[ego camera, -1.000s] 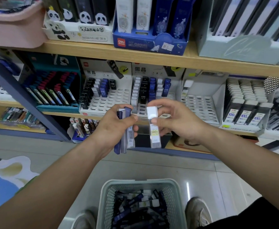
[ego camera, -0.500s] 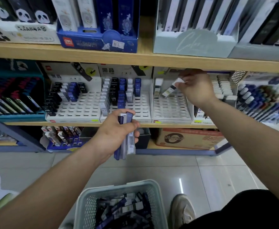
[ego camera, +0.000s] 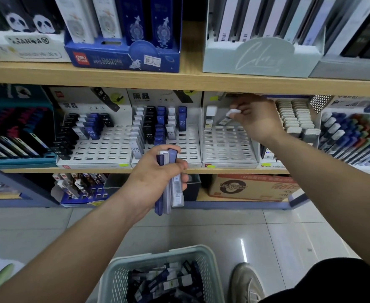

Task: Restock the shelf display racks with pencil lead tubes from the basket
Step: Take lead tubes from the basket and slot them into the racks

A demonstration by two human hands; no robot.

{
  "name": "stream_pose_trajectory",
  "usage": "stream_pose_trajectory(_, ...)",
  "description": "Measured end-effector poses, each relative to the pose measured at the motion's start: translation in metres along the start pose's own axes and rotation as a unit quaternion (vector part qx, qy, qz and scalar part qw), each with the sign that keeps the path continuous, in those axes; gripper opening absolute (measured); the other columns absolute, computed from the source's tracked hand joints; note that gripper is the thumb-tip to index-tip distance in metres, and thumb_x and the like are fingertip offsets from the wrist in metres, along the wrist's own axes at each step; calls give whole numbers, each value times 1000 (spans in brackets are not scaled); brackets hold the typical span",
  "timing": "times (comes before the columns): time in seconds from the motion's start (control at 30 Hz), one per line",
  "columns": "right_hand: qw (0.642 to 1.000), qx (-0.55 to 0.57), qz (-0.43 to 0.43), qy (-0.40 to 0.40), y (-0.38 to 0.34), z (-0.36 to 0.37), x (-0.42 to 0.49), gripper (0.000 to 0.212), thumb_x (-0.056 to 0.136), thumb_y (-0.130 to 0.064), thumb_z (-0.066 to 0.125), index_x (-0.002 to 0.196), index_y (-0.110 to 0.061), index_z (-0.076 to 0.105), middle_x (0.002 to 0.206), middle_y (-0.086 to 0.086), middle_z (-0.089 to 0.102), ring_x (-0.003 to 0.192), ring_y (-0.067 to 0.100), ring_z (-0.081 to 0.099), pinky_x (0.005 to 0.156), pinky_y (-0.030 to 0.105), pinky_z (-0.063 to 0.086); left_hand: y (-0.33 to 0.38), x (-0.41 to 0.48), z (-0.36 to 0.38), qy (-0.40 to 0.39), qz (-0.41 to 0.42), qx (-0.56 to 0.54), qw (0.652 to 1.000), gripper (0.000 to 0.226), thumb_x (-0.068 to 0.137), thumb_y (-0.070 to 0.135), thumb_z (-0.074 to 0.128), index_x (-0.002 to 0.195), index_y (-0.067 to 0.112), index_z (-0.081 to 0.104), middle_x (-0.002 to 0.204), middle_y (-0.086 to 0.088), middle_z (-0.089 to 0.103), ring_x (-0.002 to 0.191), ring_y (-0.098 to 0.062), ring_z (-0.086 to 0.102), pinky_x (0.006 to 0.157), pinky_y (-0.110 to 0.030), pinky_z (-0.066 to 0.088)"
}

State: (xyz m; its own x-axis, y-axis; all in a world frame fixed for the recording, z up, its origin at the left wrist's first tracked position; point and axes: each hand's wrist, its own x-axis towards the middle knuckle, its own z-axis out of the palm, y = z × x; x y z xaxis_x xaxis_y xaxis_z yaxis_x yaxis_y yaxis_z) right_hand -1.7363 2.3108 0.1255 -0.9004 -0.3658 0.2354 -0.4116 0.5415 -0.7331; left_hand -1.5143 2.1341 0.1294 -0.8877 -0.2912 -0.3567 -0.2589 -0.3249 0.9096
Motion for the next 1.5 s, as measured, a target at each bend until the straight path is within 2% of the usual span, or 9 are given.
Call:
stream_pose_trajectory(0.2, 999, -26, -26, -34, -5, 3, -6, 9, 89, -17, 72, 88, -25, 70, 86, -6, 71, 73, 0, 61, 71, 12, 47, 2, -2, -1, -2, 3, -3, 1000, 34, 91, -5, 65, 119, 12, 59, 89, -13, 66, 65, -21, 66, 61, -33, 57)
stream_pose_trajectory(0.43, 989, -117, -91, 1, -2, 9, -2, 25, 96, -11, 59, 115, -18, 73, 117, 0, 72, 102, 19, 68, 94, 28, 51, 4, -7, -5, -10, 16, 9, 1000, 32, 92, -5, 63, 119, 12, 59, 89, -12, 66, 65, -21, 66, 62, -33, 58)
stream_pose_trajectory(0.73, 972, -210, -101, -40, -3, 16, -7, 41, 98, -20, 49, 137, -32, 58, 122, 10, 63, 103, 31, 61, 78, 37, 54, 7, -12, -14, -7, 30, 10, 999, 32, 92, -5, 63, 118, 13, 59, 90, -13, 67, 67, -22, 66, 63, -33, 58)
stream_pose_trajectory(1.03, 972, -214, -40, -84, -17, 12, -28, 57, 92, -22, 60, 147, -26, 44, 131, 12, 51, 113, 32, 57, 91, 36, 50, 15, -19, -27, 4, 38, -20, 999, 32, 93, -2, 62, 120, 14, 59, 87, -12, 73, 74, -25, 71, 67, -34, 59)
stream_pose_trajectory(1.1, 980, -161, -63, -96, -45, 11, -47, 40, 92, -21, 62, 131, -23, 58, 114, 0, 60, 101, 22, 63, 82, 29, 48, 19, -20, -32, 14, 45, -35, 998, 32, 93, -3, 62, 120, 13, 59, 86, -11, 73, 75, -26, 71, 67, -35, 59)
stream_pose_trajectory(1.2, 971, 44, 22, -235, -98, 18, -90, 5, 94, -19, 66, 96, -23, 69, 85, -5, 73, 81, 10, 70, 77, 29, 54, 24, -22, -38, 26, 51, -71, 996, 33, 95, -5, 58, 123, 11, 57, 86, -12, 73, 74, -27, 71, 70, -39, 60)
stream_pose_trajectory(1.3, 917, 177, 128, -333, -134, 32, -128, 23, 89, -29, 72, 105, -16, 62, 93, 6, 75, 81, 20, 75, 74, 34, 60, 30, -27, -40, 29, 57, -99, 993, 36, 96, -5, 56, 129, 9, 53, 89, -13, 72, 75, -25, 72, 68, -38, 61)
stream_pose_trajectory(1.37, 906, 221, 162, -323, -146, 41, -142, 33, 86, -23, 75, 109, -11, 55, 96, 8, 74, 80, 22, 75, 73, 32, 60, 32, -30, -39, 28, 61, -117, 991, 36, 96, -5, 55, 130, 8, 53, 91, -13, 71, 76, -25, 73, 64, -34, 60)
stream_pose_trajectory(1.5, 916, 253, 164, -266, -155, 49, -152, 28, 86, -5, 74, 104, -4, 52, 76, 3, 71, 70, 20, 73, 70, 33, 60, 36, -39, -38, 17, 66, -139, 988, 37, 97, -5, 54, 133, 5, 50, 94, -16, 70, 79, -25, 74, 64, -32, 59)
